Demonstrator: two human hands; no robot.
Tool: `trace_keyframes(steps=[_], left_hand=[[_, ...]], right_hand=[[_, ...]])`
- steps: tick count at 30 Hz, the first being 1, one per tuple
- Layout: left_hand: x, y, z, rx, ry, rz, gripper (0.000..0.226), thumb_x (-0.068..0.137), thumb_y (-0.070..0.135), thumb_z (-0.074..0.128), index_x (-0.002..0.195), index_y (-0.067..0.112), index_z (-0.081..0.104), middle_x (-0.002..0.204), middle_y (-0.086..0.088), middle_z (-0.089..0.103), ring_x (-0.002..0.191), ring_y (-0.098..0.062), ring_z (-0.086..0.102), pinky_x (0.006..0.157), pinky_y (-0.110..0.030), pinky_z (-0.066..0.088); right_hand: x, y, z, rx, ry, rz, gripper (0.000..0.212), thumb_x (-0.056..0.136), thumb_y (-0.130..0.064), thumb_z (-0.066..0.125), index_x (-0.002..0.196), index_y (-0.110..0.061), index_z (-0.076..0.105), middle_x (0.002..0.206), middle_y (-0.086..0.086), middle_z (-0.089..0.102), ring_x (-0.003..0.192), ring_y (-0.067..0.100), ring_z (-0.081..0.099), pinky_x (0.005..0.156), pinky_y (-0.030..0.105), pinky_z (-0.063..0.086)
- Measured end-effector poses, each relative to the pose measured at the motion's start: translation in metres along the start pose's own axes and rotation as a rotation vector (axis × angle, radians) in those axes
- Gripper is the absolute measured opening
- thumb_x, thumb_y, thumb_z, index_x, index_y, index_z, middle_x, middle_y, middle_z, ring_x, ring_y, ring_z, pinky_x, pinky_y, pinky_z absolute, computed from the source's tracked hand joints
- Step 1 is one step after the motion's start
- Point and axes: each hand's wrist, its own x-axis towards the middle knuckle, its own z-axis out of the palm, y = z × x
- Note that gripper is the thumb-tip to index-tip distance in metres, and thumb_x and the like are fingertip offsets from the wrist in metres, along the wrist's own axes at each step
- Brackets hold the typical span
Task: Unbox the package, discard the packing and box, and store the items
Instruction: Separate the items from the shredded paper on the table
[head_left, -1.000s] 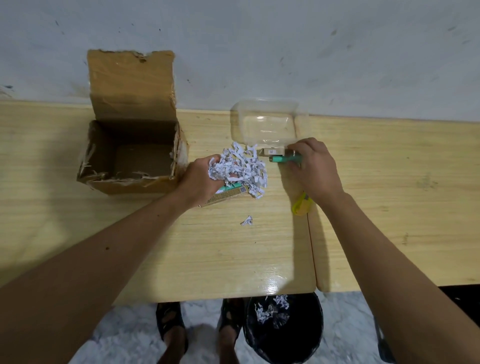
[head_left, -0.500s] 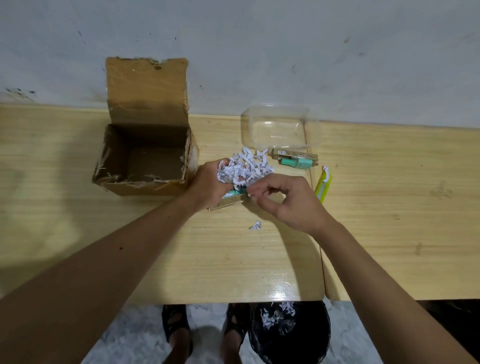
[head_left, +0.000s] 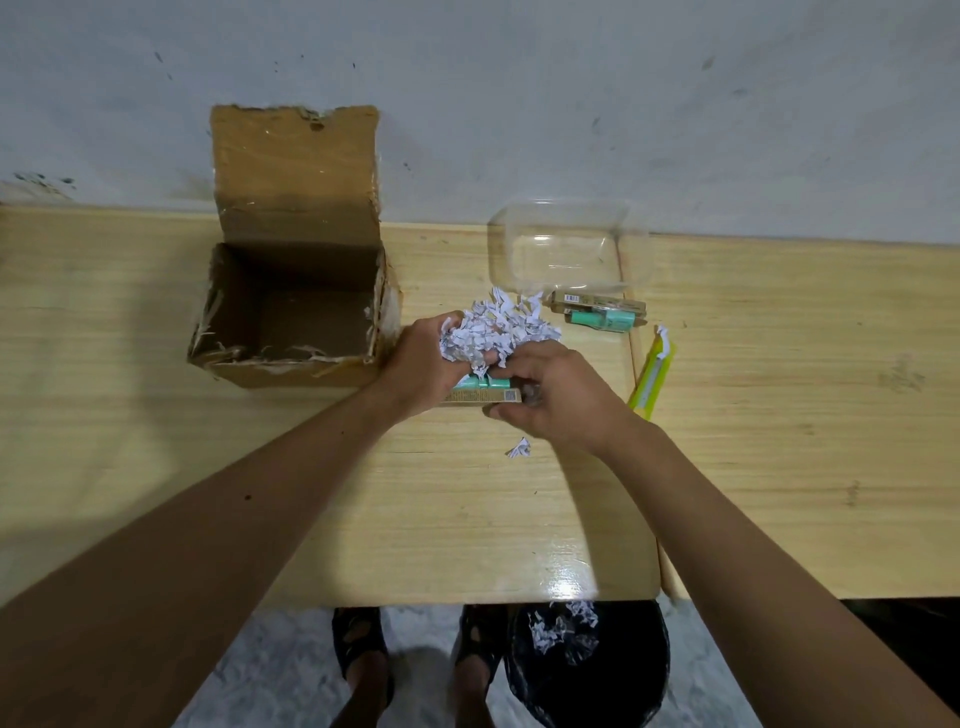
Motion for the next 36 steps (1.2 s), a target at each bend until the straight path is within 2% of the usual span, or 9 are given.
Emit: trace_keyframes(steps=[4,10,14,16,19,26,32,34,36], left_hand=[[-0.001,0.001,0.0,-0.052,-0.016,-0.023,0.035,0.085,0.002,0.081,0.118,0.005,0.07,0.108,-0.005,0.077,0.099,-0.017,0.074,0.089,-0.039,0.06],[-0.004,0.002,-0.001,-0.138,-0.046,-0.082,0.047,0.083,0.014,0.086,0.125,0.002,0.067,0.115,-0.008,0.077,0.106,-0.022,0.074,0.095,-0.046,0.06],[-0.004,0.006,-0.001,-0.157,-0.044,-0.106,0.043,0.082,0.018,0.087,0.12,0.007,0.07,0.109,-0.008,0.079,0.103,-0.033,0.075,0.091,-0.056,0.059],[-0.005,0.006,-0.001,-0.154,-0.038,-0.108,0.041,0.082,0.017,0.087,0.118,0.005,0.07,0.108,-0.006,0.079,0.104,-0.026,0.075,0.095,-0.053,0.058],[-0.005,0.002,-0.001,-0.129,-0.029,-0.1,0.033,0.082,0.018,0.087,0.11,0.008,0.071,0.103,-0.007,0.079,0.102,-0.03,0.074,0.091,-0.054,0.058],[-0.005,0.005,0.001,-0.097,-0.044,-0.076,0.034,0.081,0.019,0.087,0.11,0.011,0.071,0.102,0.004,0.078,0.098,-0.017,0.075,0.09,-0.037,0.06],[-0.003,0.005,0.003,-0.018,-0.016,-0.045,0.029,0.08,0.015,0.088,0.104,0.016,0.071,0.097,0.008,0.076,0.094,-0.008,0.073,0.086,-0.028,0.059],[-0.003,0.005,0.003,0.004,-0.015,-0.03,0.027,0.081,0.016,0.087,0.1,0.022,0.069,0.094,0.017,0.073,0.086,0.005,0.07,0.08,-0.018,0.055],[-0.004,0.008,0.003,0.02,-0.018,-0.033,0.027,0.082,0.014,0.086,0.1,0.024,0.068,0.093,0.021,0.07,0.083,0.014,0.066,0.077,-0.01,0.051]], right_hand=[[-0.004,-0.008,-0.002,-0.028,-0.049,0.01,0.047,0.08,-0.034,0.087,0.121,-0.013,0.076,0.099,0.005,0.064,0.096,0.026,0.058,0.083,0.03,0.044],[-0.034,-0.021,-0.022,0.15,0.024,0.026,0.048,0.081,-0.015,0.087,0.127,-0.019,0.074,0.108,-0.003,0.063,0.076,0.009,0.054,0.073,0.014,0.046],[-0.056,-0.02,-0.047,0.2,0.095,0.103,0.054,0.08,-0.02,0.088,0.13,-0.02,0.071,0.099,-0.009,0.061,0.072,0.011,0.054,0.075,0.019,0.048],[-0.066,-0.014,-0.062,0.22,0.153,0.129,0.054,0.078,-0.016,0.089,0.129,-0.019,0.072,0.098,-0.007,0.062,0.073,0.012,0.055,0.076,0.017,0.047],[-0.073,0.0,-0.08,0.204,0.222,0.18,0.047,0.079,-0.008,0.087,0.123,-0.018,0.075,0.106,0.0,0.067,0.075,0.014,0.059,0.077,0.018,0.05],[-0.069,0.051,-0.097,0.025,0.327,0.278,0.042,0.083,-0.012,0.084,0.123,-0.018,0.073,0.108,-0.002,0.065,0.076,0.003,0.058,0.076,0.013,0.049],[-0.049,0.069,-0.082,-0.037,0.349,0.405,0.044,0.084,-0.01,0.083,0.127,-0.014,0.073,0.111,-0.004,0.062,0.077,0.0,0.055,0.075,-0.001,0.039],[-0.045,0.068,-0.076,-0.026,0.354,0.417,0.045,0.084,-0.009,0.082,0.127,-0.014,0.072,0.114,0.0,0.066,0.08,0.008,0.056,0.081,0.007,0.044],[-0.042,0.067,-0.071,-0.028,0.36,0.44,0.042,0.085,-0.008,0.08,0.126,-0.015,0.072,0.117,0.003,0.069,0.091,0.019,0.061,0.09,0.03,0.053]])
